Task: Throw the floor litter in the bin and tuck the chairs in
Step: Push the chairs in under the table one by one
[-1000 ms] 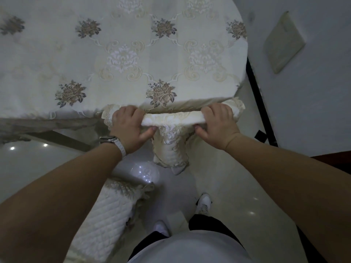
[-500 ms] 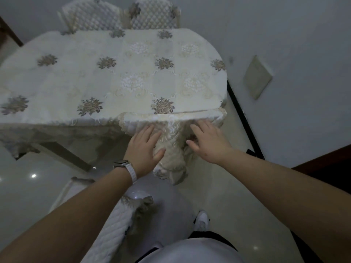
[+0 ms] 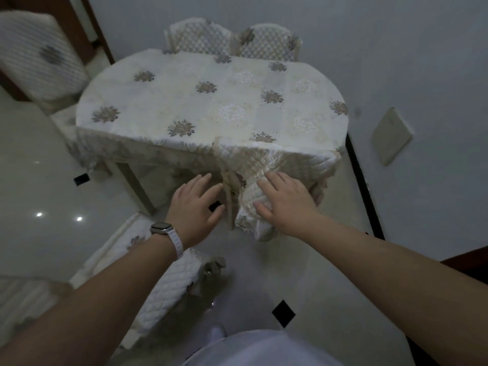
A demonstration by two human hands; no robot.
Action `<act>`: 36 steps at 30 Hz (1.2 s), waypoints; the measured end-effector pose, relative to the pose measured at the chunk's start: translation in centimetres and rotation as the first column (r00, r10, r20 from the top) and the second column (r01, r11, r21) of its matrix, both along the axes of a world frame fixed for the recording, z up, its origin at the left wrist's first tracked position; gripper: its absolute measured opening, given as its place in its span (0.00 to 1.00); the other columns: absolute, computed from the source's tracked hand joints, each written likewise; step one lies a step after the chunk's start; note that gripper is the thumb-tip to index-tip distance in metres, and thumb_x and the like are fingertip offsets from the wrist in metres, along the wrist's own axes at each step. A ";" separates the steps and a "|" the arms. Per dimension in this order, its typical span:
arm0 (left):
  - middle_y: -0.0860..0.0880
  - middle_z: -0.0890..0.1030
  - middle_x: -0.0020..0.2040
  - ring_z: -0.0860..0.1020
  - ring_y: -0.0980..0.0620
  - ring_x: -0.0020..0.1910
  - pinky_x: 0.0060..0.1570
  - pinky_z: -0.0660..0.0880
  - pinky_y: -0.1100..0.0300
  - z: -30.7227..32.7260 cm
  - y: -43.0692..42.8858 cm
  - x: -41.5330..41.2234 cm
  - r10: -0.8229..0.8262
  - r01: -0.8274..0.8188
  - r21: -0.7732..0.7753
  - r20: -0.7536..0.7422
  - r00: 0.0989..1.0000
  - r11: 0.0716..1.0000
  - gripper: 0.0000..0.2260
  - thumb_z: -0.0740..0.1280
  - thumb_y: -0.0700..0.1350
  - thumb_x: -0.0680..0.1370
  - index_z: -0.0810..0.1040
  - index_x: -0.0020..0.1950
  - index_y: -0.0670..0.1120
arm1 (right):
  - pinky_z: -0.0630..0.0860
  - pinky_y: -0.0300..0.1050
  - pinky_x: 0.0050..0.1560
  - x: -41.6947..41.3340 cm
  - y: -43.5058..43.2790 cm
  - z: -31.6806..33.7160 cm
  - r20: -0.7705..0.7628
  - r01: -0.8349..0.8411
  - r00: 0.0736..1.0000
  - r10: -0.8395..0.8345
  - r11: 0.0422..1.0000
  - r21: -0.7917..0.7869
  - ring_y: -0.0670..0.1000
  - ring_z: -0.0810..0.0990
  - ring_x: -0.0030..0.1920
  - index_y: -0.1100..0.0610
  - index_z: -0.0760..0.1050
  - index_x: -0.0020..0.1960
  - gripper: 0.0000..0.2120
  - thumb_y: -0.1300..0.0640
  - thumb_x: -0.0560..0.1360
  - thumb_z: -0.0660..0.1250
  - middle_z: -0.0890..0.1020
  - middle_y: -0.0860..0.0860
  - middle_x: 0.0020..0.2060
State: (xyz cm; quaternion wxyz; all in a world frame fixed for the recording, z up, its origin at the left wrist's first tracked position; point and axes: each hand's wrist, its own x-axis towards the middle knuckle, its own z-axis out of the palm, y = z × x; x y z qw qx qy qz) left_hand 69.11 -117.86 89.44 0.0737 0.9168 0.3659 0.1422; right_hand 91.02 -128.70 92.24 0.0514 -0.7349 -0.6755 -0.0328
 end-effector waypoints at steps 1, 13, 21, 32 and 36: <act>0.42 0.73 0.71 0.70 0.39 0.70 0.66 0.69 0.40 0.3 -0.9 -0.8 0.041 -0.041 0.011 -0.003 0.999 0.999 0.25 0.57 0.60 0.76 0.77 0.67 0.48 | 0.71 0.55 0.62 -0.5 -0.2 0.2 -0.007 -0.038 0.999 0.038 0.999 0.013 0.59 0.72 0.64 0.56 0.73 0.65 0.28 0.39 0.77 0.51 0.74 0.56 0.64; 0.40 0.74 0.69 0.73 0.38 0.66 0.61 0.71 0.40 -0.1 -16.2 -8.8 0.373 -0.373 0.012 -0.014 0.928 0.928 0.24 0.59 0.59 0.76 0.79 0.65 0.46 | 0.72 0.55 0.57 -6.3 -5.3 0.3 -0.121 -0.352 0.924 0.362 0.931 0.095 0.59 0.73 0.62 0.58 0.76 0.62 0.27 0.39 0.76 0.54 0.76 0.57 0.63; 0.42 0.73 0.69 0.72 0.39 0.66 0.61 0.70 0.40 1.2 -21.3 -17.8 0.577 -0.577 0.010 0.027 0.816 0.817 0.26 0.59 0.60 0.75 0.77 0.67 0.47 | 0.69 0.53 0.60 -15.4 -6.7 1.3 -0.112 -0.530 0.834 0.540 0.841 0.111 0.57 0.72 0.63 0.55 0.75 0.63 0.27 0.38 0.76 0.52 0.76 0.54 0.63; 0.42 0.74 0.68 0.73 0.40 0.65 0.61 0.70 0.41 2.0 -27.9 -38.4 0.727 -0.739 0.004 0.175 0.664 0.673 0.25 0.60 0.59 0.74 0.78 0.65 0.48 | 0.69 0.54 0.60 -37.0 -9.2 2.3 -0.007 -0.717 0.692 0.722 0.689 0.110 0.60 0.74 0.62 0.56 0.76 0.61 0.25 0.39 0.77 0.54 0.77 0.57 0.62; 0.43 0.75 0.68 0.73 0.40 0.65 0.60 0.70 0.42 1.8 -30.8 -47.8 0.779 -0.796 0.033 0.185 0.600 0.605 0.23 0.60 0.58 0.76 0.78 0.65 0.48 | 0.71 0.55 0.60 -47.3 -10.9 2.5 0.005 -0.759 0.644 0.765 0.638 0.129 0.59 0.74 0.61 0.56 0.76 0.58 0.25 0.39 0.76 0.54 0.77 0.55 0.61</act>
